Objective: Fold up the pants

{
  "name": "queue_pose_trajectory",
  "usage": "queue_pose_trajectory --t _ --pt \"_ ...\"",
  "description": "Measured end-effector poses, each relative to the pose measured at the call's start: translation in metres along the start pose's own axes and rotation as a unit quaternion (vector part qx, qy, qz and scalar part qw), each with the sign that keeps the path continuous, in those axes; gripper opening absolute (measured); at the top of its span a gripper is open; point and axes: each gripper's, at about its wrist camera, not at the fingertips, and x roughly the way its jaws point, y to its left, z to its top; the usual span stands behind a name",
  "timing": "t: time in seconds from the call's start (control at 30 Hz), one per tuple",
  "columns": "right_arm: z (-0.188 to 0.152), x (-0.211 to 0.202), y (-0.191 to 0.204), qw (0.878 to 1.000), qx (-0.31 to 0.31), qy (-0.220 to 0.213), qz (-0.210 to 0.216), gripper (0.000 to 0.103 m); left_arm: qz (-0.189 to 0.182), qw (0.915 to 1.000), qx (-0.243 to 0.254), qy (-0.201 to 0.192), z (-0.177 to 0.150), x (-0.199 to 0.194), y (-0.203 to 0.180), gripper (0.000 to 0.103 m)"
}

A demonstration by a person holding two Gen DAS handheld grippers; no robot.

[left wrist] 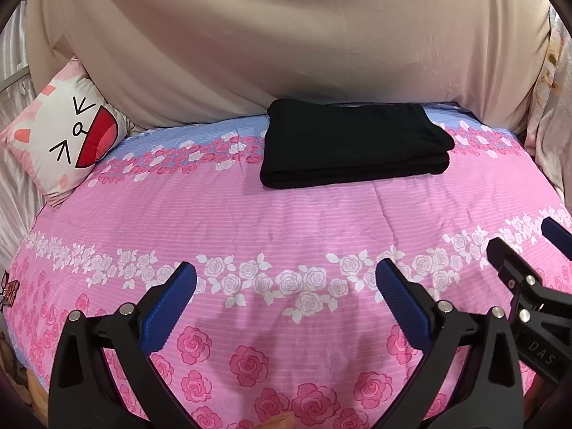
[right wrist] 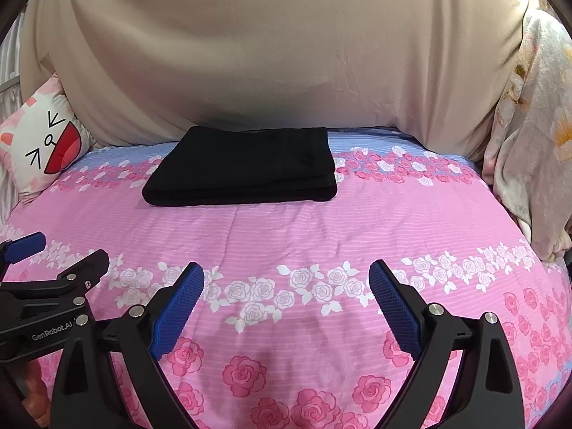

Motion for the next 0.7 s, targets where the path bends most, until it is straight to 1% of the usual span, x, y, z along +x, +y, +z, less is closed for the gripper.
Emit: queue_pose_trajectory --t 0.13,0.7 --pt "0.0010 0.0010 -0.0014 1.000 0.003 0.001 0.001 0.091 0.001 1.0000 0.005 -0.004 0.0007 -0.0029 -0.0019 0.098" --pt "-0.0007 0.0029 0.0018 1.000 0.006 0.006 0.002 0.091 0.006 1.0000 0.006 0.004 0.0000 0.0023 -0.0025 0.098"
